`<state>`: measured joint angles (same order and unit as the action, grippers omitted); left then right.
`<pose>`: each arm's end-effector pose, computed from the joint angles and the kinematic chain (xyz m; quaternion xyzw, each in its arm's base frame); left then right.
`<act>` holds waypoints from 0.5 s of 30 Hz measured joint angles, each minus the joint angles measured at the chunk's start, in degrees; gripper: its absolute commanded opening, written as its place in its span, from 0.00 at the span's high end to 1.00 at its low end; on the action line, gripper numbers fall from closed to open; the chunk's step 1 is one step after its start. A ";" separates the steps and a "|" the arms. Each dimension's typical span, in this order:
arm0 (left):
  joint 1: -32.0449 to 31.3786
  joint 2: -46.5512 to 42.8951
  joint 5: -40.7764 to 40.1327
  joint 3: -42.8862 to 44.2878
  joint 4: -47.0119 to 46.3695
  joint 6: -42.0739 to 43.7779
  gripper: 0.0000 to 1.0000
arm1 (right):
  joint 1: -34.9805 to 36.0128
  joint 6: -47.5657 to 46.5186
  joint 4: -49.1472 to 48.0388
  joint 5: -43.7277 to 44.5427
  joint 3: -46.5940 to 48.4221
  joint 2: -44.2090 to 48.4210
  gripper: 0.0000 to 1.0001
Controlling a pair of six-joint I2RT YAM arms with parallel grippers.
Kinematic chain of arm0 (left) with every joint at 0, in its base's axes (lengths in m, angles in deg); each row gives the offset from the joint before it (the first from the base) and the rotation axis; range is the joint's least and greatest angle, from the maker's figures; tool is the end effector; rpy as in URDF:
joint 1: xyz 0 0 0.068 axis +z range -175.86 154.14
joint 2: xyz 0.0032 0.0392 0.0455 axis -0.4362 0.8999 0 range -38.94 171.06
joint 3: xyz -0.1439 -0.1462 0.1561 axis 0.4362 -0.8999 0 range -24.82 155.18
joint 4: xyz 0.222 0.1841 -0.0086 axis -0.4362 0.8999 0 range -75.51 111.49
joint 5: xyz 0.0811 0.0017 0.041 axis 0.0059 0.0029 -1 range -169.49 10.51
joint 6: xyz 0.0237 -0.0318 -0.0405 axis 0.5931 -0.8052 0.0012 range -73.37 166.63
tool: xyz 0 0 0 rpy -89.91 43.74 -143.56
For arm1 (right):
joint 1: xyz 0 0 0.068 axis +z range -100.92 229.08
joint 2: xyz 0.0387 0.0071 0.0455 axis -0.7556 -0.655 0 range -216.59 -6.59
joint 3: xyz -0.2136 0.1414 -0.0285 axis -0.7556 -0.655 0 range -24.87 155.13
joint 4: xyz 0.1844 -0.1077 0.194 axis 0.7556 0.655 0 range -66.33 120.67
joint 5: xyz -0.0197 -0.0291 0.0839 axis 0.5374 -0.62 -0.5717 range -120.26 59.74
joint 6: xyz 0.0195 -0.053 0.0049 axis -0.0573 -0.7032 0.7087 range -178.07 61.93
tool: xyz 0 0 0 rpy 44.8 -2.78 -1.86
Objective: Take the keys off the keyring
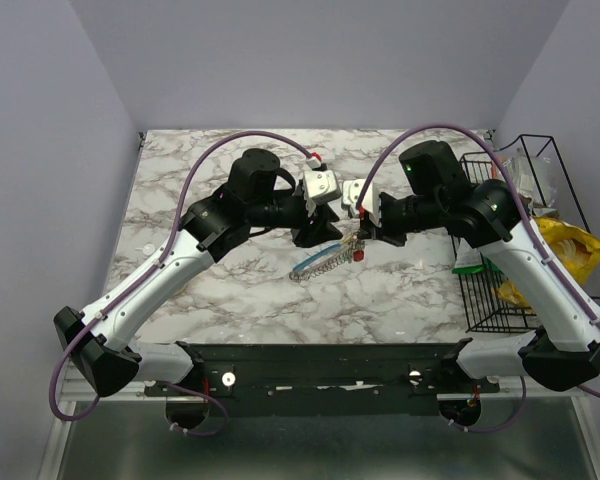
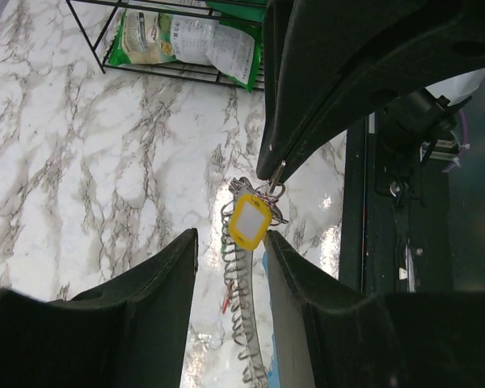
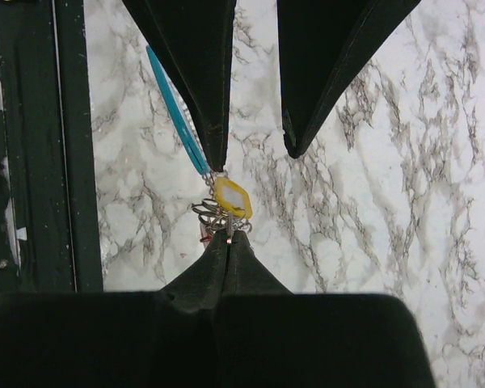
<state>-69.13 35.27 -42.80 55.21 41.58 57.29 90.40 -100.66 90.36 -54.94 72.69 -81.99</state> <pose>0.2147 -0.2345 0.4016 0.5136 0.6178 -0.3997 0.4414 0.1894 0.1885 0.4355 -0.6638 0.6148 0.1929 0.3797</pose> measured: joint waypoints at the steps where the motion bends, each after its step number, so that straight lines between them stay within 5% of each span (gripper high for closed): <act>1: 0.00 0.00 -0.02 0.00 -0.02 -0.02 0.52 | 0.00 0.04 -0.07 0.00 0.00 0.00 0.99; 15: -0.33 0.02 0.81 0.00 0.31 0.33 0.52 | 0.00 0.17 -0.13 1.16 0.00 0.00 0.99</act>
<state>-69.45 35.30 -41.99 55.21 41.89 57.61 90.40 -100.48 90.23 -53.78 72.69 -81.99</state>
